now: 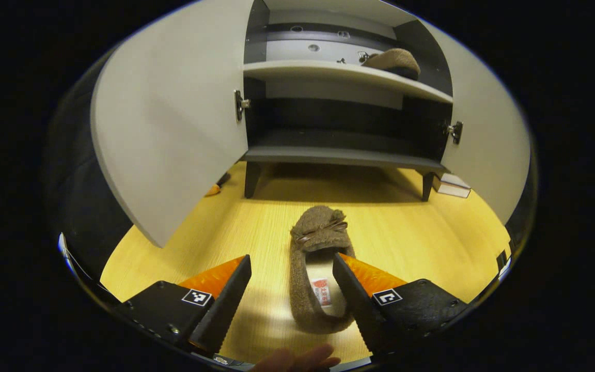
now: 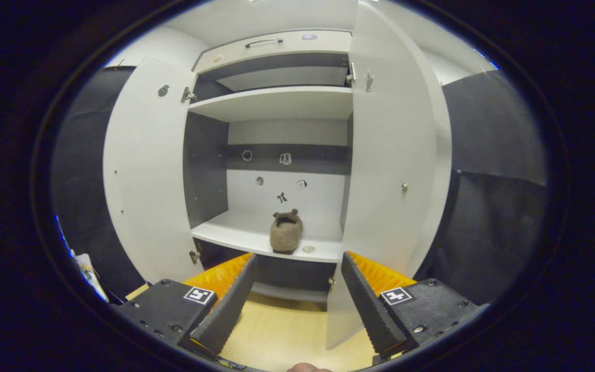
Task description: Grab one shoe with the right hand and put it into the shoe cabinet, grab the other shoe with the left hand and put it into the shoe cabinet; then close the right door with the right hand and the left door with the left hand.
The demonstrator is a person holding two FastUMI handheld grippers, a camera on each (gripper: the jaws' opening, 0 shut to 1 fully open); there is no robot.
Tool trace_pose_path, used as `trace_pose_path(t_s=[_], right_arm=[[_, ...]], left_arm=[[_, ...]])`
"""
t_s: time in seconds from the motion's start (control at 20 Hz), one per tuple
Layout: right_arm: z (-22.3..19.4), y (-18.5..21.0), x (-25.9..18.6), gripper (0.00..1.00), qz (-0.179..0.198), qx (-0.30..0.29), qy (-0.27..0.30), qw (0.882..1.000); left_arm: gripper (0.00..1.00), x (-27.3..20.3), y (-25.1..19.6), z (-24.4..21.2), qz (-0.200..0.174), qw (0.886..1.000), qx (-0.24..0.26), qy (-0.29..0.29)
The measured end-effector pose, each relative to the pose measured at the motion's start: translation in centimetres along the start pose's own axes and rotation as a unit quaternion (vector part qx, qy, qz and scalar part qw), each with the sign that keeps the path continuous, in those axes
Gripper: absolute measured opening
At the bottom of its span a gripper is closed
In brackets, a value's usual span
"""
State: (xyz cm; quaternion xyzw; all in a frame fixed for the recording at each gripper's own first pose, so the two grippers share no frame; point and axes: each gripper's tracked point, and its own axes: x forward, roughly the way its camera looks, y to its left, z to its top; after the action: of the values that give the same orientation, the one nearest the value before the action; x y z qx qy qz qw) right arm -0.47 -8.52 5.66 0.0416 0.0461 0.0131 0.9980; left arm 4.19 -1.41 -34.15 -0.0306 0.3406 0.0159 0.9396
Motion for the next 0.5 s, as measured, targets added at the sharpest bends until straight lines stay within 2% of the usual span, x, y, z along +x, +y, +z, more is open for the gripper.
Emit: trace_pose_path(t_s=[0.25, 0.5], right_arm=[[0.4, 0.6, 0.3, 1.00, 0.012, -0.011, 0.002, 1.000], [-1.2, 1.9, 1.2, 1.00, 0.031, -0.018, 0.026, 0.999]], left_arm=[[0.96, 1.0, -0.8, -0.8, -0.002, 1.000, -0.011, 0.010], [0.95, 1.8, -0.4, -1.7, 0.010, 0.999, -0.034, 0.022]])
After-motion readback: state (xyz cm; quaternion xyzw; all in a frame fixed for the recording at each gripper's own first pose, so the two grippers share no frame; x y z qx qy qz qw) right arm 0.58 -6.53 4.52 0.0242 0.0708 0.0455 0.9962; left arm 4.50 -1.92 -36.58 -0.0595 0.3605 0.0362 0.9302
